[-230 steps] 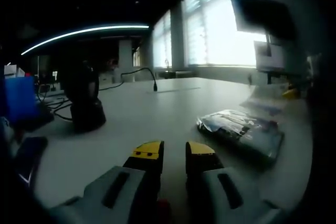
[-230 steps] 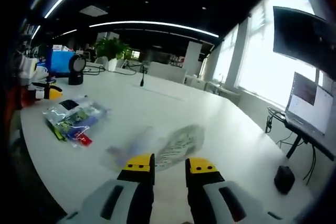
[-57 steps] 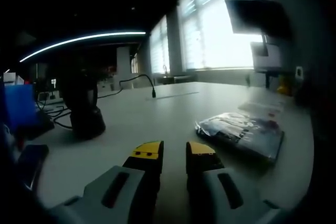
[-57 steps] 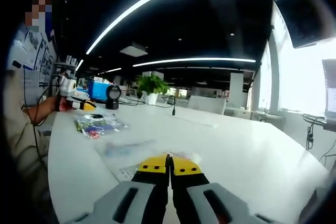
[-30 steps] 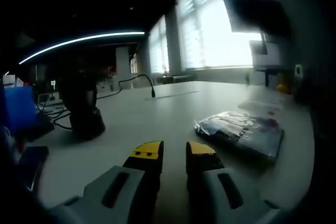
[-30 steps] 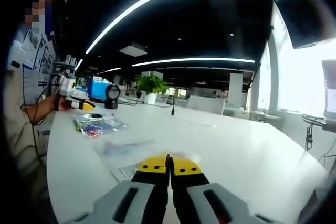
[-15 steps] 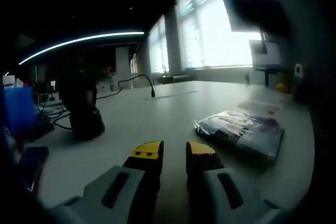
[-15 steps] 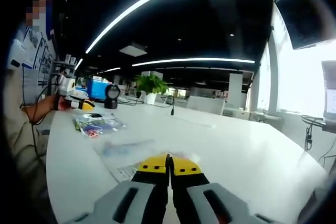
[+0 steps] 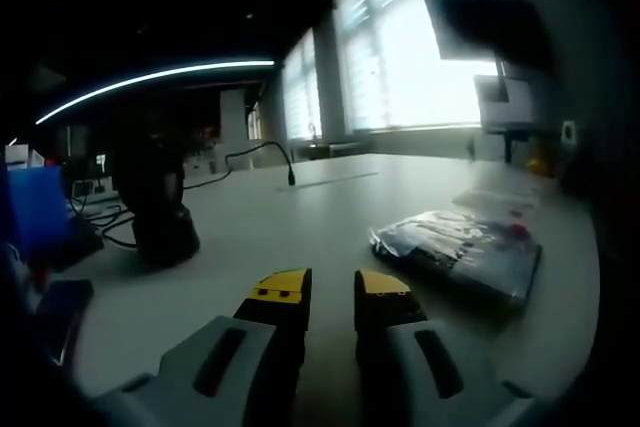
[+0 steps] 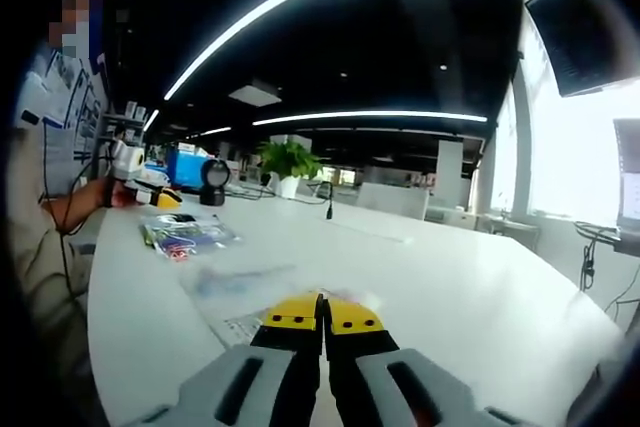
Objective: Clip sheet goods on table flip sheet goods clip sheet goods scan sheet goods put sheet goods back to table
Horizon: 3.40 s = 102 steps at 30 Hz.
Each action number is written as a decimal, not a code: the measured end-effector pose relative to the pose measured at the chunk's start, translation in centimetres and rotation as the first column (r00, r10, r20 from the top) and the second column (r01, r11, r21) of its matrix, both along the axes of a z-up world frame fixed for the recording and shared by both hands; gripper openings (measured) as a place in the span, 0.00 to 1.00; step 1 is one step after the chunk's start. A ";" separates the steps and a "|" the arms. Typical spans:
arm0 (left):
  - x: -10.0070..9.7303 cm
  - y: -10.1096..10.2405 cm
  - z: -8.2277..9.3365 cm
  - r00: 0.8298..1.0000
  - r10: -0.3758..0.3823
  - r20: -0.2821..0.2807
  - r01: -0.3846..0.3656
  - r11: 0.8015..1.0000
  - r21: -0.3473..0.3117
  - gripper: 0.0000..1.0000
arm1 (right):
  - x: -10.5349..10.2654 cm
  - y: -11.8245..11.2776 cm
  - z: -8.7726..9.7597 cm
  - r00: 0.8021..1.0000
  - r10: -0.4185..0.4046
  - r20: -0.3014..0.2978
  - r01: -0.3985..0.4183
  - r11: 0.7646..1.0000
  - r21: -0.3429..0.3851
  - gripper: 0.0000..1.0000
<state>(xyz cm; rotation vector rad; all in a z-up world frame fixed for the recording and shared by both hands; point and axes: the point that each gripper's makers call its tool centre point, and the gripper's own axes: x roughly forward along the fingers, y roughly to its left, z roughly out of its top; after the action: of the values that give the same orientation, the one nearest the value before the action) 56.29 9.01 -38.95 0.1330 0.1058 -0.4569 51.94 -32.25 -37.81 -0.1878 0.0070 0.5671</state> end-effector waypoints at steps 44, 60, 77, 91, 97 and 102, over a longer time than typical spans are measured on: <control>0.0 -0.1 0.0 1.000 -0.001 0.001 0.001 1.000 0.008 0.10 | 0.1 -0.2 -0.1 1.000 -0.009 0.004 0.009 1.000 -0.004 0.00; 0.1 -0.1 0.0 1.000 -0.002 0.002 0.002 1.000 0.010 0.10 | 0.1 -0.2 0.0 1.000 -0.010 0.004 0.010 1.000 -0.002 0.00; 0.1 -0.1 0.0 1.000 -0.003 0.003 0.003 1.000 0.009 0.10 | 0.1 -0.3 0.2 1.000 -0.022 0.017 0.022 1.000 0.004 0.00; 0.0 -0.1 0.0 1.000 -0.001 0.002 0.001 1.000 0.010 0.10 | 0.1 -0.9 0.6 0.998 -0.054 0.031 0.054 0.998 0.021 0.00; 0.0 -0.1 -0.1 1.000 0.000 0.001 0.000 1.000 0.011 0.10 | 0.5 -1.0 0.6 0.997 -0.080 0.024 0.080 0.997 -0.002 0.00; -0.1 -0.1 -0.1 1.000 0.003 0.003 -0.003 1.000 0.018 0.10 | 0.8 -1.0 0.8 0.997 -0.081 0.009 0.081 0.997 -0.004 0.00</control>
<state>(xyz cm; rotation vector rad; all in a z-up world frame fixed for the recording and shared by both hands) 56.22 8.89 -39.03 0.1511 0.1075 -0.4531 52.76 -33.29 -37.05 -0.1939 0.0073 0.4858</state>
